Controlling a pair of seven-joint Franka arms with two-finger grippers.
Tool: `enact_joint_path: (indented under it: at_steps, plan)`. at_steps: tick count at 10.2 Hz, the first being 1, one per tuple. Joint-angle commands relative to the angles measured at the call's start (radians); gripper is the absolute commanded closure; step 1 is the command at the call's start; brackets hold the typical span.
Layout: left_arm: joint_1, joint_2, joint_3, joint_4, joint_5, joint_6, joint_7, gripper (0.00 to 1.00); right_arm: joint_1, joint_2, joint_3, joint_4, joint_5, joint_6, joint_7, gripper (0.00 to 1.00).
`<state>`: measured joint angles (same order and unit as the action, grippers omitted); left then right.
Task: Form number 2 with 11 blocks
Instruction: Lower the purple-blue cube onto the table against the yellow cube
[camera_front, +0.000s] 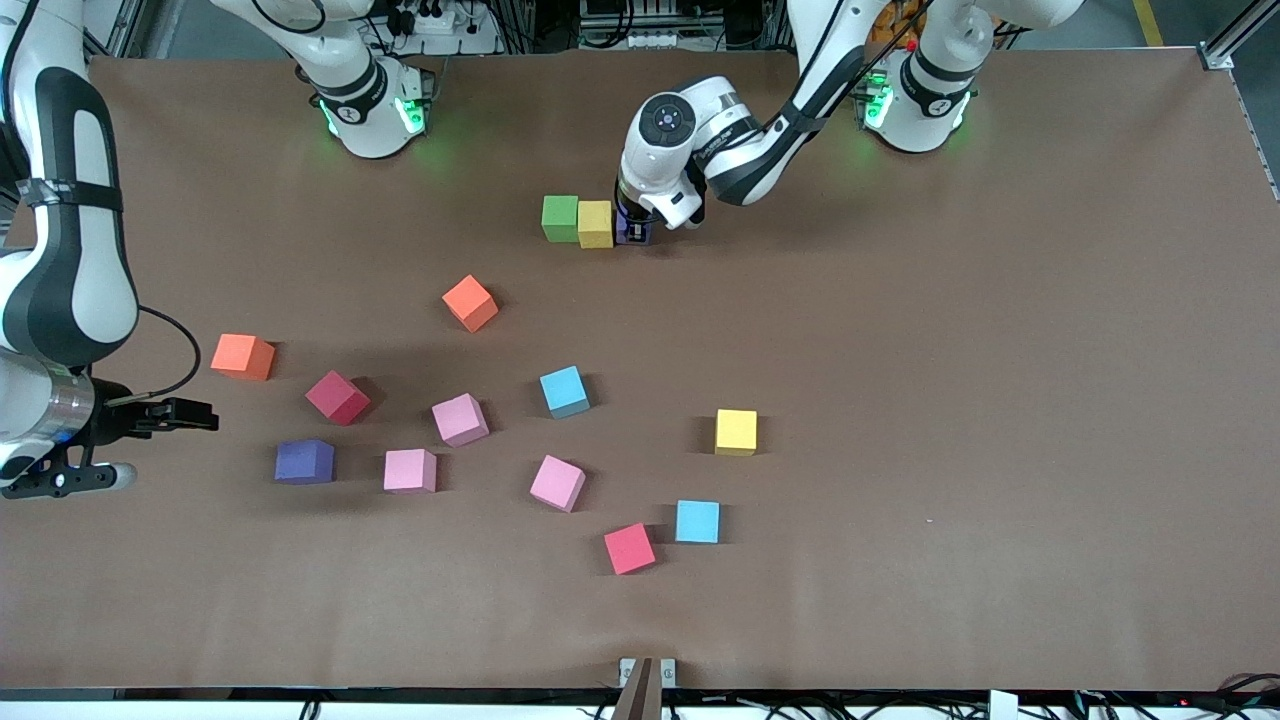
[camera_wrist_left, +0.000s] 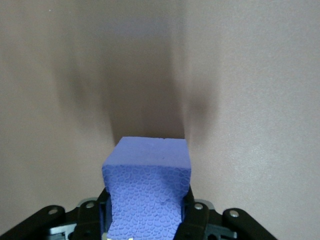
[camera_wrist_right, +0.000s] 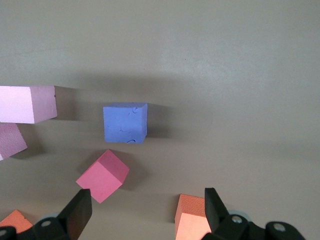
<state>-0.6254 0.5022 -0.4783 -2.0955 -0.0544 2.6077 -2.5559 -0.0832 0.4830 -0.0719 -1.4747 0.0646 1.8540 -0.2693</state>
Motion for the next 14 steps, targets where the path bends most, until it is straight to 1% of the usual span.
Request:
enact_joint_path:
  at_steps: [1,7,11,13,14]
  plan:
    - [-0.002,0.007,0.001,0.015,0.031,0.008,-0.029,0.95,-0.013,0.002,0.009,0.004,0.02,0.001,-0.019,0.0]
    - [-0.002,0.022,0.003,0.025,0.031,0.008,-0.029,0.95,-0.013,0.002,0.009,0.004,0.018,0.001,-0.019,0.0]
    - [-0.003,0.035,0.006,0.026,0.039,0.008,-0.032,0.92,-0.013,0.002,0.009,0.004,0.018,0.001,-0.019,0.0]
    - [-0.003,0.036,0.006,0.028,0.039,0.008,-0.033,0.83,-0.013,0.002,0.009,0.004,0.018,0.001,-0.019,0.0]
    - [-0.003,0.036,0.006,0.028,0.039,0.008,-0.033,0.74,-0.013,0.002,0.009,0.004,0.018,0.001,-0.019,0.0]
